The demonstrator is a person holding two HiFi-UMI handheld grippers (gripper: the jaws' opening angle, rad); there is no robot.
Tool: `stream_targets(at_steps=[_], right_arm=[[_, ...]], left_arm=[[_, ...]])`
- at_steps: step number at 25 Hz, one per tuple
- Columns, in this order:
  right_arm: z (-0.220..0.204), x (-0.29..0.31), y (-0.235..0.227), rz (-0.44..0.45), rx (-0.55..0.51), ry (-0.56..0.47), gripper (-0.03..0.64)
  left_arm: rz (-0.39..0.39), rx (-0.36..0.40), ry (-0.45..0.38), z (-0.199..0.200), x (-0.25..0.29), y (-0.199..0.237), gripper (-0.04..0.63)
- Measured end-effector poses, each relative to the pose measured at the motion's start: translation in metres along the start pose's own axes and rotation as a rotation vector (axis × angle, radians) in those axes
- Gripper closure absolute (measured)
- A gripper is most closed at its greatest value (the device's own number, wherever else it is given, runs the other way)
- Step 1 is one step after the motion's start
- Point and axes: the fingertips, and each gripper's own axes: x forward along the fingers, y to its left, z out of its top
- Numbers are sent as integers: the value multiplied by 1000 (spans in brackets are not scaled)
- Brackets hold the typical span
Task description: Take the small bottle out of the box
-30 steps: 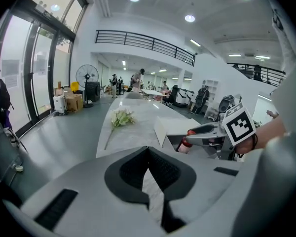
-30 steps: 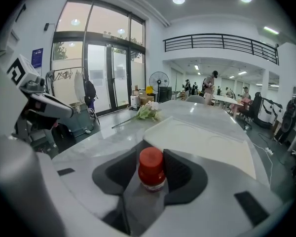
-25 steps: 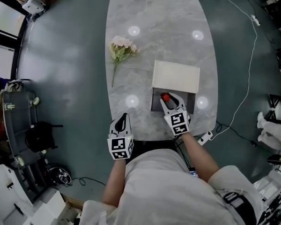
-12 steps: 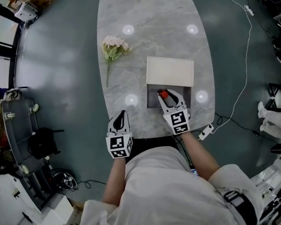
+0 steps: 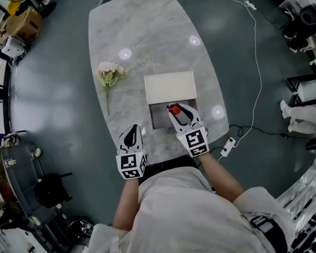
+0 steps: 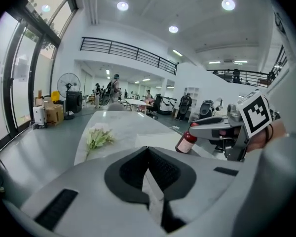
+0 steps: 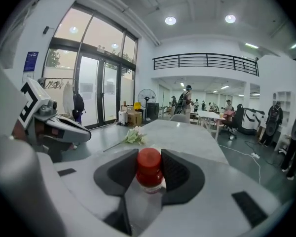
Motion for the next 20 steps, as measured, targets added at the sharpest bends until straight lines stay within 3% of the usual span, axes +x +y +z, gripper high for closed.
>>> stream_targets(at_steps=[8,20], right_arm=[[25,-41,-18,-90,7,-68,462],[82,-96,-34,-192,7,-215,462]], left_arm=[[-90,62,-74,42,10,-31,572],[-177,132,-248,120,-3,-69,572]])
